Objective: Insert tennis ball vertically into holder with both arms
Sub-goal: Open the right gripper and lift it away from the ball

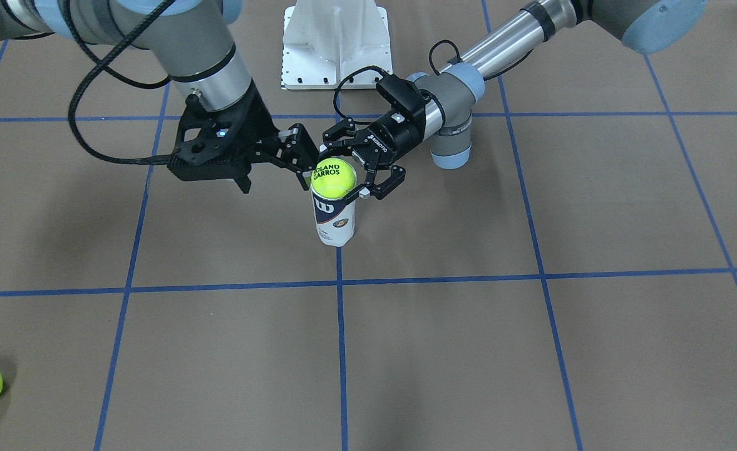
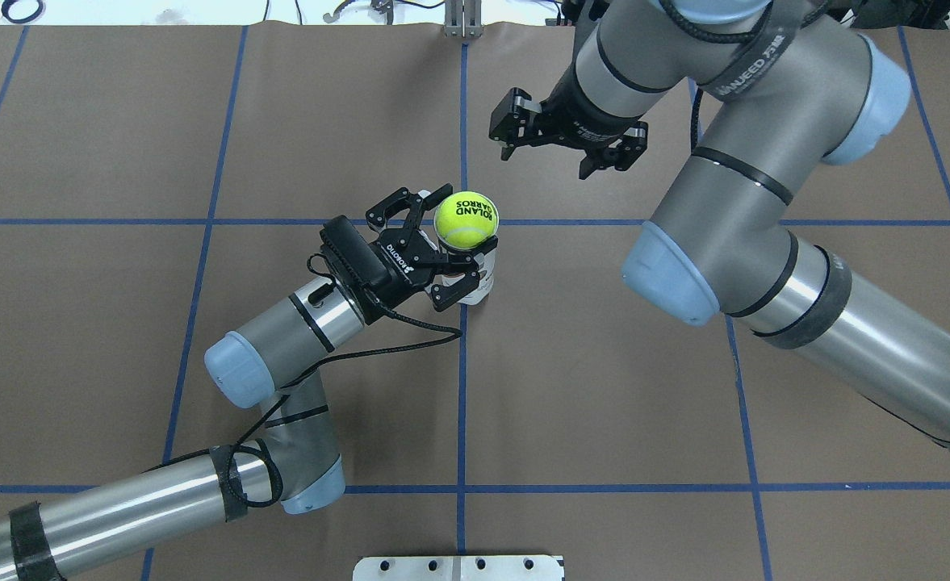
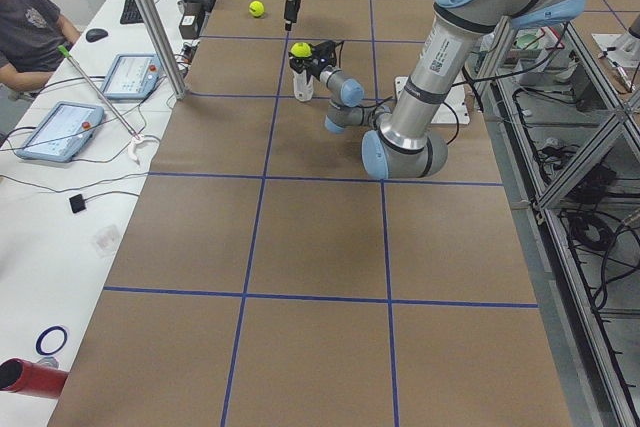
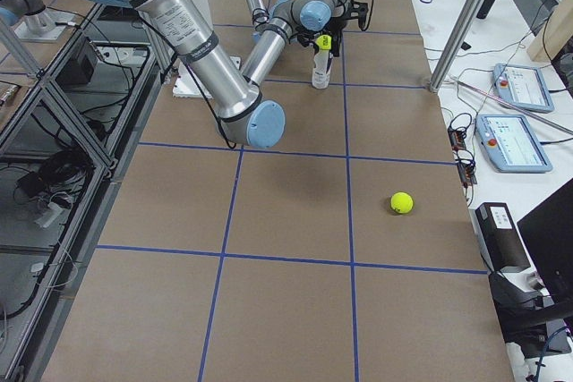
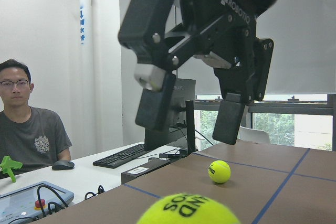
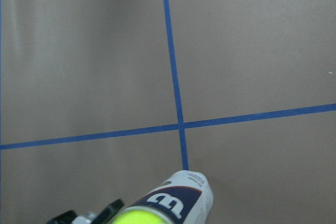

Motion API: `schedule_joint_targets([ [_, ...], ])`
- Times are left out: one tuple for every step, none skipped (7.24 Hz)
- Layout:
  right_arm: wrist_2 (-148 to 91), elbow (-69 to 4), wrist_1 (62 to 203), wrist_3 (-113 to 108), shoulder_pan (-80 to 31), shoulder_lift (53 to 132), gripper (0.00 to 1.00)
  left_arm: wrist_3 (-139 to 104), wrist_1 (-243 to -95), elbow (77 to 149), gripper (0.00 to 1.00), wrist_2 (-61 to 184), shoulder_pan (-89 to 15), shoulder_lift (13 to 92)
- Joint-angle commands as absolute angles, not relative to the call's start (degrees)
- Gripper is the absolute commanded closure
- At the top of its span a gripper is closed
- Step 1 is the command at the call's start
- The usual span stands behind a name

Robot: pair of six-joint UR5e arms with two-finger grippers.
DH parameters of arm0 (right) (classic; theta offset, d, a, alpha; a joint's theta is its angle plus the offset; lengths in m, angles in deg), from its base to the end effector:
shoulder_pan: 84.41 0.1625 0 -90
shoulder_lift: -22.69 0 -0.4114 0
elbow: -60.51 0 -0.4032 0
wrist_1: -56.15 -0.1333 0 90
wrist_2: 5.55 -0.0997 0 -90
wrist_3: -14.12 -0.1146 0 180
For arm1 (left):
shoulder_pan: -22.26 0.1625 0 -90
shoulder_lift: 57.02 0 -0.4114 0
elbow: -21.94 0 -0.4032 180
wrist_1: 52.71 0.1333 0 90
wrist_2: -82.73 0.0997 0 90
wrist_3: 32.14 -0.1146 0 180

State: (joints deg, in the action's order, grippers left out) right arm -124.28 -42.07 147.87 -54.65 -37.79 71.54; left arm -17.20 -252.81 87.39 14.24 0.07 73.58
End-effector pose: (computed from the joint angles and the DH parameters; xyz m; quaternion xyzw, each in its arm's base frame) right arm -0.3895 -0.5260 0.1305 0.0520 -0.4769 0.0852 0.8733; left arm 0.5657 -0.4201 0.2200 0.7132 0.5156 0.0491 0.4724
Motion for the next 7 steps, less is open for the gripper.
schedule_joint_targets([
  [-125.5,-42.1,147.9,-50.1,-34.9,74.1,0.0,-17.2,-252.8,87.4,0.04,14.5,0.0,73.6],
  [-126.6,-42.1,147.9,-50.1,-34.4,74.0,0.0,-17.2,-252.8,87.4,0.02,15.0,0.0,73.5],
  [-126.7,-42.1,147.9,-50.1,-34.3,74.1,0.0,-17.2,-252.8,87.4,0.02,15.1,0.1,73.4],
  [-126.7,-42.1,147.9,-50.1,-34.3,74.1,0.0,-17.2,-252.8,87.4,0.02,15.1,0.2,73.4],
  [-126.7,-42.1,148.0,-50.1,-34.2,74.2,0.0,-17.2,-252.8,87.4,0.02,15.1,0.3,73.4],
  [-126.7,-42.1,148.0,-50.1,-34.2,74.2,0.0,-17.2,-252.8,87.4,0.01,15.1,0.3,73.2],
  [-126.7,-42.1,148.1,-50.2,-34.2,74.1,0.0,-17.2,-252.8,87.4,0.01,15.1,0.4,73.1],
])
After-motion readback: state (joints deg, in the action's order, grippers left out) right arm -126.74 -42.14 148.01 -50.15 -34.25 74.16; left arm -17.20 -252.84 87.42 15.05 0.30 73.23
